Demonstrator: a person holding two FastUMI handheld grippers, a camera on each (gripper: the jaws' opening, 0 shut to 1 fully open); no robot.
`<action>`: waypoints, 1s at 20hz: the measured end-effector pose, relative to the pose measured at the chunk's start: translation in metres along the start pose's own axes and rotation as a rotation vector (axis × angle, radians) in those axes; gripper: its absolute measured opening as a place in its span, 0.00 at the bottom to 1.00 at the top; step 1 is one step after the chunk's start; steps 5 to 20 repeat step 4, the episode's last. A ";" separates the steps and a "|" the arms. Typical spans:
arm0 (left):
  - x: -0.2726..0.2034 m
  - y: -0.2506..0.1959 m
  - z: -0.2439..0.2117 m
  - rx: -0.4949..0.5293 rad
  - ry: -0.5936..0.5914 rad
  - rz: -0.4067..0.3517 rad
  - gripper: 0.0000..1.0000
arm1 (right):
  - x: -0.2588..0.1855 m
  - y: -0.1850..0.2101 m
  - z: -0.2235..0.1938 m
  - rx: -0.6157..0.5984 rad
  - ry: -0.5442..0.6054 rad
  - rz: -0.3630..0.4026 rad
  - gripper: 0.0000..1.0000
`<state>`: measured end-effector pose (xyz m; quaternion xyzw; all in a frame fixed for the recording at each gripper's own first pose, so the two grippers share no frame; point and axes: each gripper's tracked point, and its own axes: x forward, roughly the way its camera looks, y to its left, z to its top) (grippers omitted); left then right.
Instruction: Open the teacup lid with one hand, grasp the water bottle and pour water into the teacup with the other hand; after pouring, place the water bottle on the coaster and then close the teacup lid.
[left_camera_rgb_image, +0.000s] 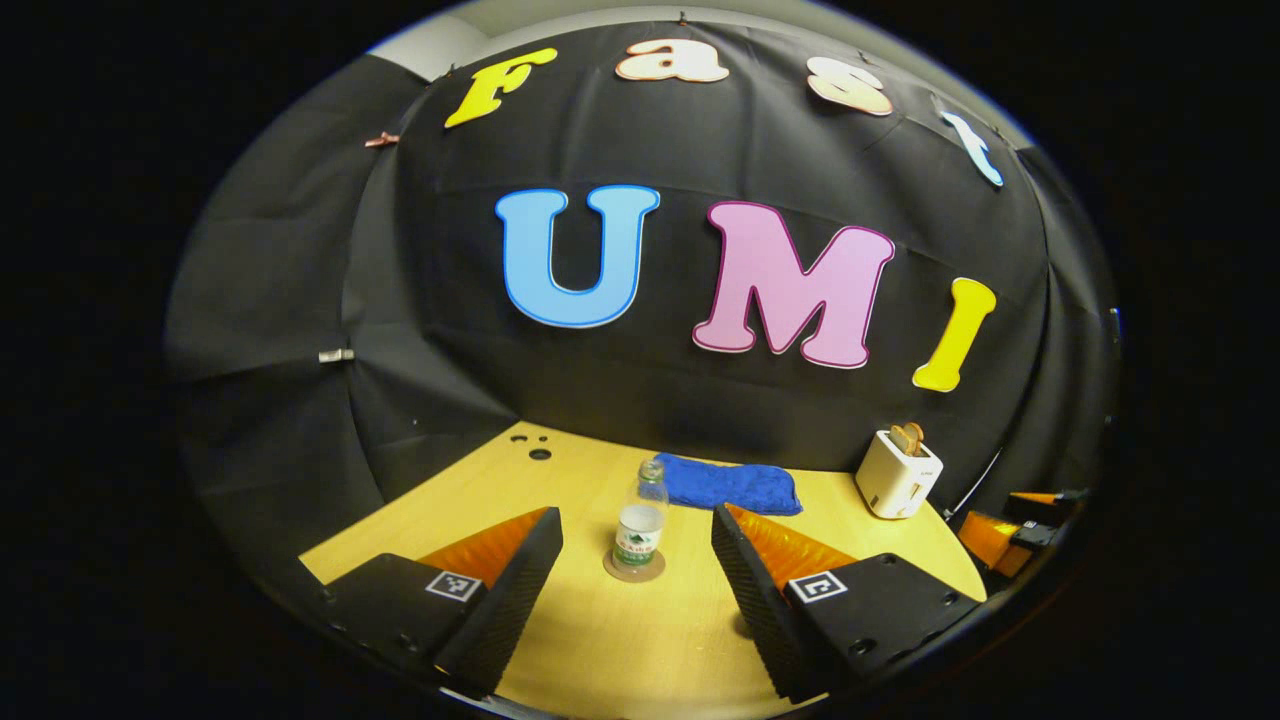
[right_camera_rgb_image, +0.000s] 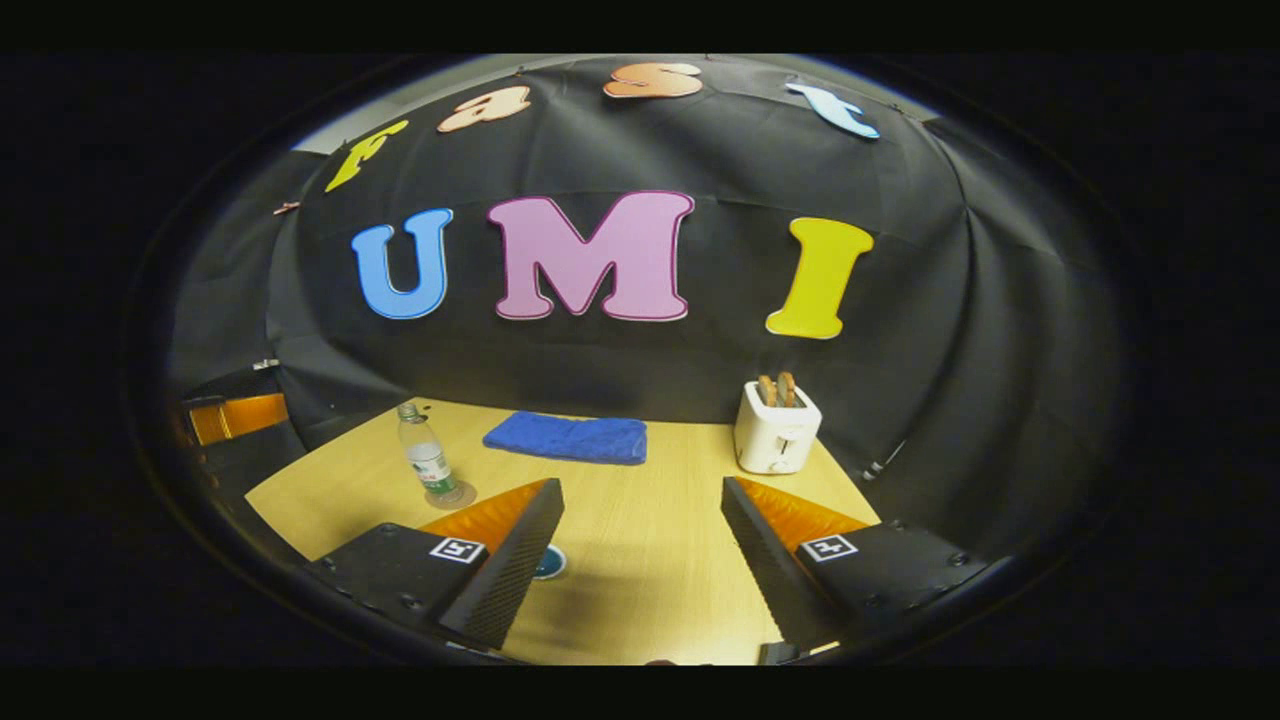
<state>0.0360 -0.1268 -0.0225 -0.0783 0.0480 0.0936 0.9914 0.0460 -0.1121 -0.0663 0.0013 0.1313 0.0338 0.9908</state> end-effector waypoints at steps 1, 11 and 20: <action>-0.001 -0.002 -0.005 -0.009 0.013 -0.008 0.95 | -0.001 0.004 -0.001 0.009 0.006 0.003 0.98; 0.004 -0.002 -0.008 -0.004 0.029 -0.021 0.95 | 0.001 0.014 0.006 0.011 0.001 -0.003 0.98; 0.004 -0.002 -0.008 -0.004 0.029 -0.021 0.95 | 0.001 0.014 0.006 0.011 0.001 -0.003 0.98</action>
